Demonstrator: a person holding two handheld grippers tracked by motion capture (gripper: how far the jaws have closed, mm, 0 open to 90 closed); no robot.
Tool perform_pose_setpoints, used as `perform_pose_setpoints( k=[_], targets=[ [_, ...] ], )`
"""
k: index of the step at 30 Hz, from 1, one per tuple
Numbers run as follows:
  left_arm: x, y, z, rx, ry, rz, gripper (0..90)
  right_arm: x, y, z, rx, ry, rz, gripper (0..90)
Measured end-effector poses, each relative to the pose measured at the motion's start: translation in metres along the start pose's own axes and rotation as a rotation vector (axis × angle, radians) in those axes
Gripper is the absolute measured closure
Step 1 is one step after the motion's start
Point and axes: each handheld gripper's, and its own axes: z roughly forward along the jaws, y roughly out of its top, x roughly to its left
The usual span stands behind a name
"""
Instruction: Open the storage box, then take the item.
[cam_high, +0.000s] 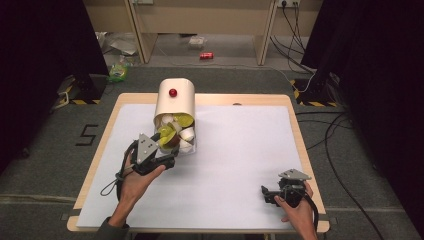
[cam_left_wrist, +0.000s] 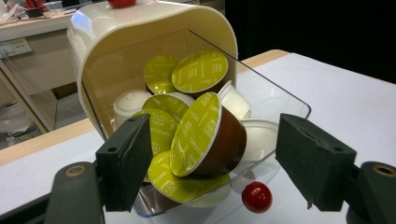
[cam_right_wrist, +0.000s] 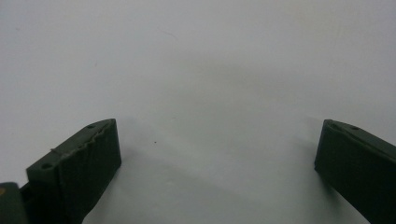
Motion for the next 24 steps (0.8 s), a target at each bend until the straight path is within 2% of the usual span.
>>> perform_pose_setpoints(
  k=[24],
  targets=[
    [0.0022,0.0020,0.0084,-0.015,0.013,-0.016,27.1,0.0000,0.0000,0.0000,0.000,0.000,0.000,0.8]
  ],
)
